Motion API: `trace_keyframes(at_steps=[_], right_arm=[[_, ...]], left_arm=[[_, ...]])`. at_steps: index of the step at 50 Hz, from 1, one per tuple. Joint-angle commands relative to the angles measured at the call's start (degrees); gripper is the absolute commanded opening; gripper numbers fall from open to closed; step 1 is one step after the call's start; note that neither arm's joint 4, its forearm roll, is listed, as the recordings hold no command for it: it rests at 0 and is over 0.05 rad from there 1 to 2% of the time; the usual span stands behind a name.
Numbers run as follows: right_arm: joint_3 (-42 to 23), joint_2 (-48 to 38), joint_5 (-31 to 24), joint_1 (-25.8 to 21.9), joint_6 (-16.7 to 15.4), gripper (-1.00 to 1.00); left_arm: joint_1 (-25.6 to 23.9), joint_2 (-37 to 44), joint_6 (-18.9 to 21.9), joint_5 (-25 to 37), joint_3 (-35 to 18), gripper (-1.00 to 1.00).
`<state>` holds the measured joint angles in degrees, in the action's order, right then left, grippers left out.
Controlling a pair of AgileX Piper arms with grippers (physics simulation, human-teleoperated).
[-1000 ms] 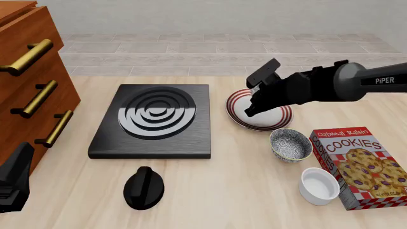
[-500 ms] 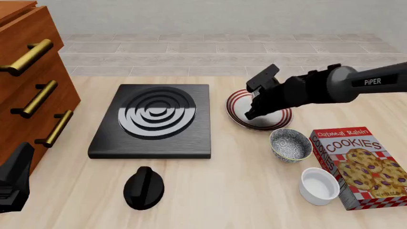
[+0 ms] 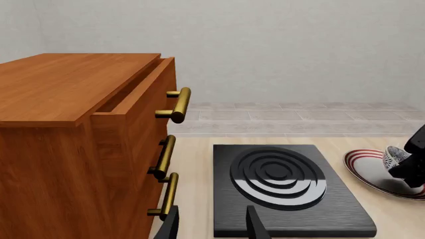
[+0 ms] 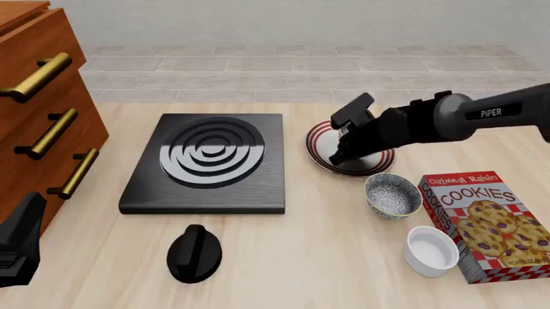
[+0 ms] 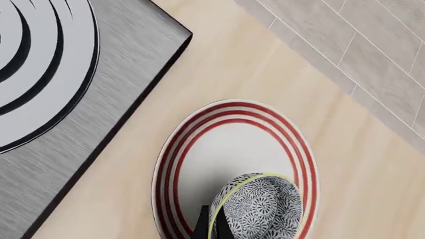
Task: Pick the akita bowl from table center and place it on the plate.
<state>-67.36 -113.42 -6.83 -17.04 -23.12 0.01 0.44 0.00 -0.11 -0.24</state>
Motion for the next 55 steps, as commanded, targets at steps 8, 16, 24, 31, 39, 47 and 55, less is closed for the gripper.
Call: trace_keyframes(at_steps=[8, 16, 24, 31, 39, 47, 55], right_arm=[[0.51, -1.61, 1.64, 0.58, 0.26, -1.0], [1.87, -1.65, 2.88, 0.9, -0.71, 1.0], [2.32, -1.2, 2.89, 0.94, -0.74, 1.0], [2.78, -0.93, 3.28, 0.68, -1.04, 1.0], [3.79, 1.76, 2.47, 0.27, -1.67, 1.0], [5.17, 4.27, 2.53, -0.02, -2.12, 1.0], [9.38, 9.1, 5.07, -0.32, -4.29, 1.0]], left_arm=[[-0.01, -0.02, 0.01, 0.0, 0.0, 1.0], [0.0, -0.02, 0.0, 0.0, 0.0, 1.0], [0.0, 0.01, 0.0, 0.0, 0.0, 1.0], [-0.01, -0.02, 0.01, 0.0, 0.0, 1.0], [-0.01, 0.0, 0.0, 0.0, 0.0, 1.0], [0.0, -0.02, 0.0, 0.0, 0.0, 1.0], [0.01, -0.02, 0.0, 0.0, 0.0, 1.0]])
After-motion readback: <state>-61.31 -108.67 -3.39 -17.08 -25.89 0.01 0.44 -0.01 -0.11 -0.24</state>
